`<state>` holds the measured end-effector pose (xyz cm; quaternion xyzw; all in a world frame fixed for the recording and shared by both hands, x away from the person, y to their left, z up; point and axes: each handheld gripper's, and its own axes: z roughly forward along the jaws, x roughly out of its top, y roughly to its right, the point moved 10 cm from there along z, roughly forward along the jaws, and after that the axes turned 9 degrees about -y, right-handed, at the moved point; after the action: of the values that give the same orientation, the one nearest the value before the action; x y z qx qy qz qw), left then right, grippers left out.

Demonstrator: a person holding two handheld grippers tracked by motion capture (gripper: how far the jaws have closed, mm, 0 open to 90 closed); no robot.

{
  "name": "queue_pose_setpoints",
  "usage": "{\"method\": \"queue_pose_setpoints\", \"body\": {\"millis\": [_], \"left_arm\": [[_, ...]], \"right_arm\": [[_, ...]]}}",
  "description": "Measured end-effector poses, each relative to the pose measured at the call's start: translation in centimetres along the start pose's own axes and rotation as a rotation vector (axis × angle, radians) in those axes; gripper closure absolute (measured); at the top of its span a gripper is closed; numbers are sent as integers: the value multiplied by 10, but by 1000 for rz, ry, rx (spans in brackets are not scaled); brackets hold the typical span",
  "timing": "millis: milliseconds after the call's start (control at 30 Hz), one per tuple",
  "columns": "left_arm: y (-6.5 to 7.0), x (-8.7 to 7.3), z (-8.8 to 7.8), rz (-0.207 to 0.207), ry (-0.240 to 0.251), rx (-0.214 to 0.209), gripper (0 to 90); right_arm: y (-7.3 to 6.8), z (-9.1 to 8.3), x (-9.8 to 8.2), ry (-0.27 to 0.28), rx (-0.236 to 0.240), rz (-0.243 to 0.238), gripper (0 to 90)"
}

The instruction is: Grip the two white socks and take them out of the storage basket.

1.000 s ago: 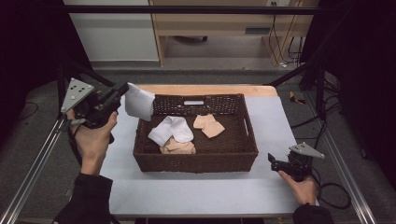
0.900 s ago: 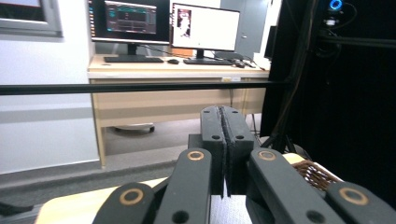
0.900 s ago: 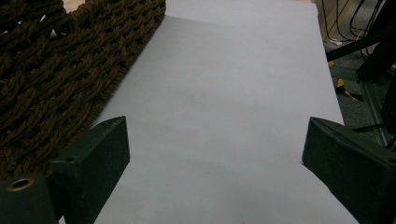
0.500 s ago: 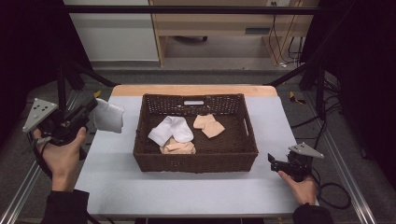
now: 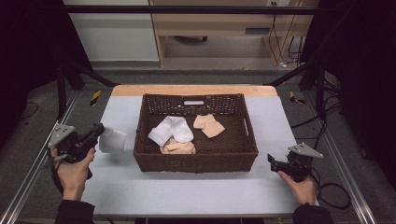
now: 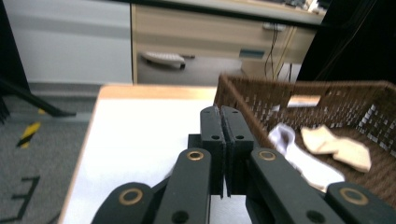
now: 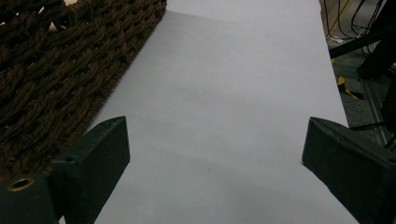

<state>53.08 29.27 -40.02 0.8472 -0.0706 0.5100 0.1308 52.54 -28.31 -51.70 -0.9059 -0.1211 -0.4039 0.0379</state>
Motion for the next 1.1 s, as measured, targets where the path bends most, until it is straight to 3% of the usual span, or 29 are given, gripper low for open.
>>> {"method": "queue_pose_setpoints", "body": {"millis": [33, 67, 367, 433, 533, 567, 667, 700, 733, 767, 833, 1100], "left_arm": [[0, 0, 0, 0, 0, 0, 878], [-3, -11, 7, 9, -45, 17, 878], [-15, -47, 22, 13, -157, 60, 872], [-19, -62, 28, 20, -212, 69, 857], [-21, -69, 32, 22, -240, 71, 769], [-24, -74, 36, 17, -254, 89, 719], [-26, -73, 36, -1, -249, 88, 658], [-26, -72, 35, -3, -242, 93, 574], [-26, -69, 34, -3, -231, 100, 574], [-25, -63, 31, -9, -206, 105, 498], [-24, -57, 28, -9, -187, 105, 448], [-17, -37, 16, -10, -137, 94, 408]], "right_arm": [[0, 0, 0, -2, 1, 1, 78], [-1, 0, 0, -2, 3, 0, 79], [-1, 0, 0, 0, 7, -3, 79], [-3, 1, -1, -11, 13, -4, 79], [-3, 1, -2, -12, 9, -10, 80], [-3, 1, -2, -12, 9, -11, 80], [-2, 2, -2, -13, 7, -12, 80], [-2, 2, -2, -13, 7, -13, 80], [-2, 2, -2, -13, 7, -13, 80], [-2, 1, -2, -13, 7, -9, 80], [-2, 1, -1, -11, 9, -7, 80], [-1, 0, 0, -4, 5, -6, 80]]}}
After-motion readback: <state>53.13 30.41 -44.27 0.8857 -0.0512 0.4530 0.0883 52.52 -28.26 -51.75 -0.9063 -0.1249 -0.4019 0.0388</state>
